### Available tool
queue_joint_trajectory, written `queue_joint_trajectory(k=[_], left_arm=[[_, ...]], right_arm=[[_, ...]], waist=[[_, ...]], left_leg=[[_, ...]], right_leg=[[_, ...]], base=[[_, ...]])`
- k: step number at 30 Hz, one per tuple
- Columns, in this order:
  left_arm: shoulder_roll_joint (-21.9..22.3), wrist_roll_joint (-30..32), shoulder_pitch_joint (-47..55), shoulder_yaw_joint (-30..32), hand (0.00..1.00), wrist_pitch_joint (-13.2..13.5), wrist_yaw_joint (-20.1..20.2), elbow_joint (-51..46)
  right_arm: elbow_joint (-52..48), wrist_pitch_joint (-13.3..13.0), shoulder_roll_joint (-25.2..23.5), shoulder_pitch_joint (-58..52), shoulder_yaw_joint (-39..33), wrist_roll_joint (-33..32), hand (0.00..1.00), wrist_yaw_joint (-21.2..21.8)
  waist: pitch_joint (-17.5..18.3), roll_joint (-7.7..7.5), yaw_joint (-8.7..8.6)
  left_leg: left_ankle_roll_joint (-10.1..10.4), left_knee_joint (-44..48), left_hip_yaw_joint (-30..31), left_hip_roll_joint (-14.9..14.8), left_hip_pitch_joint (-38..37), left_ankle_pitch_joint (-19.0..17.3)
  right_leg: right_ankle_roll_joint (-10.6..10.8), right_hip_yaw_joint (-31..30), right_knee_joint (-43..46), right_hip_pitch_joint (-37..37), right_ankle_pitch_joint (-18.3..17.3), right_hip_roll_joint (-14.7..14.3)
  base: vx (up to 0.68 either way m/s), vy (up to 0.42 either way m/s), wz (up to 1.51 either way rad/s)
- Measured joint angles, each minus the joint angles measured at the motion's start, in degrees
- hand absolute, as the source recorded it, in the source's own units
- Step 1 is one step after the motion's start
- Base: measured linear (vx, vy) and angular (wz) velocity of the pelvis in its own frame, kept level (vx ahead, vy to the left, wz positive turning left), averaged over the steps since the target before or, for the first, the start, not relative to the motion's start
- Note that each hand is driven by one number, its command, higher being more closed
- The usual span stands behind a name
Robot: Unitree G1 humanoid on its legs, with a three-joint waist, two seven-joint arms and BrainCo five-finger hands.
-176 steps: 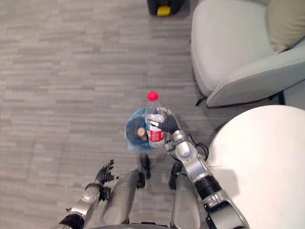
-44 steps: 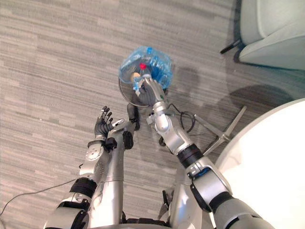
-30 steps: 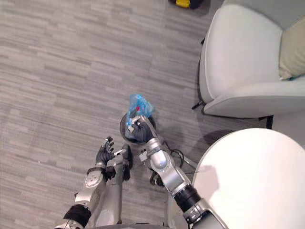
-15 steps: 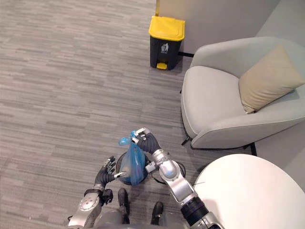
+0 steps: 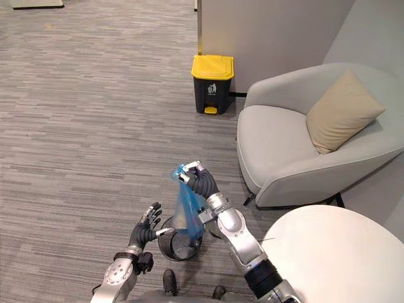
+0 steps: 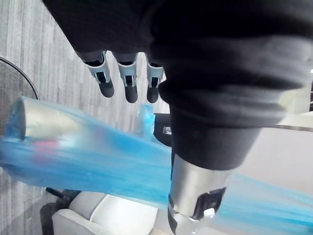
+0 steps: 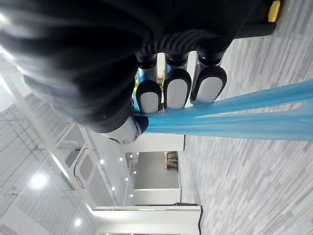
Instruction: Gather rubbish on tea table into small bin, then transfer packed bag to large trash can.
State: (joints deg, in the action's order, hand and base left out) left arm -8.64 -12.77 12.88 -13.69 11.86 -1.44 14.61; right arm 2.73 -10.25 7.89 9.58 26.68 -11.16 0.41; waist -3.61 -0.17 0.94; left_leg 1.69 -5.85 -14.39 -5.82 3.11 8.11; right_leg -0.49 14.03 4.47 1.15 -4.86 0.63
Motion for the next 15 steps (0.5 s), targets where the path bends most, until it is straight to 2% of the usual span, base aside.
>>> queue_joint_trajectory(k=[6, 15], left_arm=[[-0.03, 3.04, -0.90, -1.68, 0.00, 1.10, -1.30, -7.11], [0.18, 8.67, -5.81, -8.56, 0.00, 1.66, -4.23, -7.52]], right_arm=[[-0.62, 0.01, 0.63, 2.09, 1.84, -0.80, 1.00, 1.12], [-0.63, 0.03, 0.78, 5.34, 3.64, -1.79, 1.00, 0.96]], waist=[[1.28, -0.11, -0.09], [2.25, 0.05, -0.07]], left_leg=[[0.07, 0.34, 0.09, 0.42, -0.67, 0.15], [0.12, 0.26, 0.26, -0.08, -1.14, 0.20]], right_leg=[[0.08, -0.04, -1.83, -1.49, 1.34, -0.33], [-0.12, 0.00, -2.56, -2.27, 1.60, -0.54]], base=[[0.02, 0.012, 0.00], [0.00, 0.000, 0.00]])
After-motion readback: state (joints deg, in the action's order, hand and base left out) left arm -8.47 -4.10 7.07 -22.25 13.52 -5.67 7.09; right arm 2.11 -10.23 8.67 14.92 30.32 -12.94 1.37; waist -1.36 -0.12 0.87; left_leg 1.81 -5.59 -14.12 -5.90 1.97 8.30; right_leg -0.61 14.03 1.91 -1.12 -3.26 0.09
